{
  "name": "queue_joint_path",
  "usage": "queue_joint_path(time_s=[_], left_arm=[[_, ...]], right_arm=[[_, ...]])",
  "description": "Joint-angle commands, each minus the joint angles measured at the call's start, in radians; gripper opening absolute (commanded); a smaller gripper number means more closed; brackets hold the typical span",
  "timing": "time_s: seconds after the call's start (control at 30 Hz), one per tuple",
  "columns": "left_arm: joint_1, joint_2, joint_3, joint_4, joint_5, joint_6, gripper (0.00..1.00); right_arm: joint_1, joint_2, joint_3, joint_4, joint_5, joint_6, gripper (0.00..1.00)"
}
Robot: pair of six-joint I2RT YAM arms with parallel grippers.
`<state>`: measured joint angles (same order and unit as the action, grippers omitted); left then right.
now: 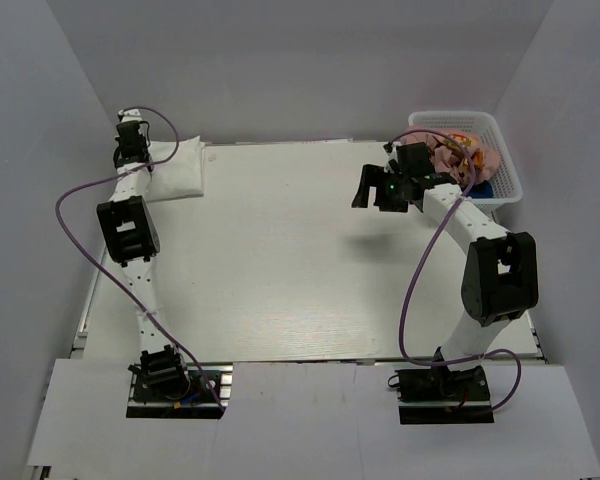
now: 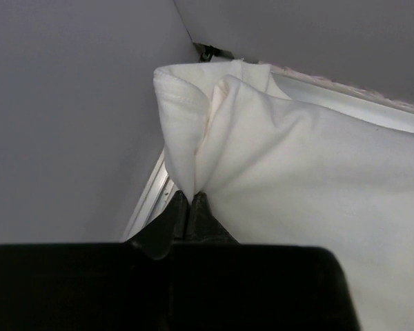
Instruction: Fold and stack the t-shirts
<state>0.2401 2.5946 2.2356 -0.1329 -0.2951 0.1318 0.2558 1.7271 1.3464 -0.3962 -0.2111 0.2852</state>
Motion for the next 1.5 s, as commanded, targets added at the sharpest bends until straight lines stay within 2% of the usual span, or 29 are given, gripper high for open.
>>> queue_joint_path(time_s=[0.0,0.23,0.27,0.3,0.33,0.37,0.43,0.57,0.7,0.8,0.87,0.97,1.07,1.1,1.13,1.17,1.2,1.23,1.27,1.3,1.37,1.47], left_arm=[[0.013,-0.013,0.051,0.085,-0.003,0.025,0.0],[0.031,-0.004,0.052,0.166,-0.036,0.043,0.0],[0.031,-0.004,0.052,0.179,-0.036,0.043,0.06],[0.031,-0.004,0.052,0.179,-0.036,0.043,0.15],[0.031,-0.014,0.052,0.17,-0.021,0.043,0.32],[0.031,-0.024,0.052,0.17,-0.004,0.043,0.69],[0.031,-0.042,0.052,0.135,0.031,0.032,0.99],[0.019,-0.105,0.052,0.055,0.124,-0.012,0.99],[-0.027,-0.24,-0.014,0.012,0.192,-0.056,0.99],[-0.07,-0.43,-0.222,0.058,0.263,-0.089,0.99],[-0.097,-0.525,-0.296,0.058,0.298,-0.122,0.99],[-0.157,-0.7,-0.407,-0.022,0.327,-0.227,0.99],[-0.223,-0.93,-0.662,-0.022,0.412,-0.401,0.99],[-0.245,-0.999,-0.862,0.072,0.433,-0.446,0.99],[-0.29,-1.134,-0.961,0.114,0.5,-0.522,0.99],[-0.31,-1.201,-1.055,0.149,0.529,-0.569,0.99],[-0.326,-1.264,-1.238,0.183,0.61,-0.605,0.99],[-0.352,-1.327,-1.327,0.252,0.632,-0.645,0.99],[-0.364,-1.441,-1.482,0.292,0.655,-0.717,0.99],[-0.375,-1.49,-1.531,0.314,0.707,-0.738,0.99],[-0.392,-1.574,-1.568,0.198,0.697,-0.75,0.99],[-0.406,-1.724,-1.559,-0.027,0.558,-0.715,0.99]], right_arm=[[0.003,-0.003,0.019,-0.012,0.01,0.012,0.9],[0.003,-0.018,0.008,-0.024,0.026,0.016,0.9],[0.005,-0.017,0.007,-0.026,0.033,0.017,0.9],[0.003,-0.017,0.01,-0.029,0.035,0.02,0.9],[0.005,-0.018,0.011,-0.032,0.035,0.019,0.9],[0.002,-0.018,0.013,-0.035,0.033,0.019,0.9],[0.005,-0.023,0.01,-0.032,0.032,0.019,0.9],[0.007,-0.053,-0.012,-0.012,0.004,0.02,0.9],[0.003,-0.118,-0.035,-0.003,-0.002,0.025,0.9],[0.0,-0.21,-0.078,0.042,-0.016,0.04,0.9],[0.003,-0.297,-0.157,0.121,-0.043,0.055,0.9],[0.0,-0.408,-0.275,0.218,-0.057,0.095,0.9],[0.002,-0.493,-0.397,0.273,-0.062,0.129,0.9],[-0.001,-0.521,-0.445,0.28,-0.063,0.146,0.9],[-0.001,-0.534,-0.467,0.284,-0.045,0.149,0.9],[-0.001,-0.552,-0.48,0.286,-0.045,0.155,0.9],[-0.001,-0.589,-0.516,0.295,-0.051,0.155,0.9],[-0.001,-0.603,-0.527,0.295,-0.041,0.158,0.9],[-0.001,-0.613,-0.539,0.293,-0.034,0.161,0.9],[-0.001,-0.657,-0.579,0.298,-0.028,0.164,0.9],[-0.003,-0.704,-0.611,0.309,-0.019,0.155,0.9],[-0.003,-0.77,-0.7,0.373,-0.025,0.158,0.9]])
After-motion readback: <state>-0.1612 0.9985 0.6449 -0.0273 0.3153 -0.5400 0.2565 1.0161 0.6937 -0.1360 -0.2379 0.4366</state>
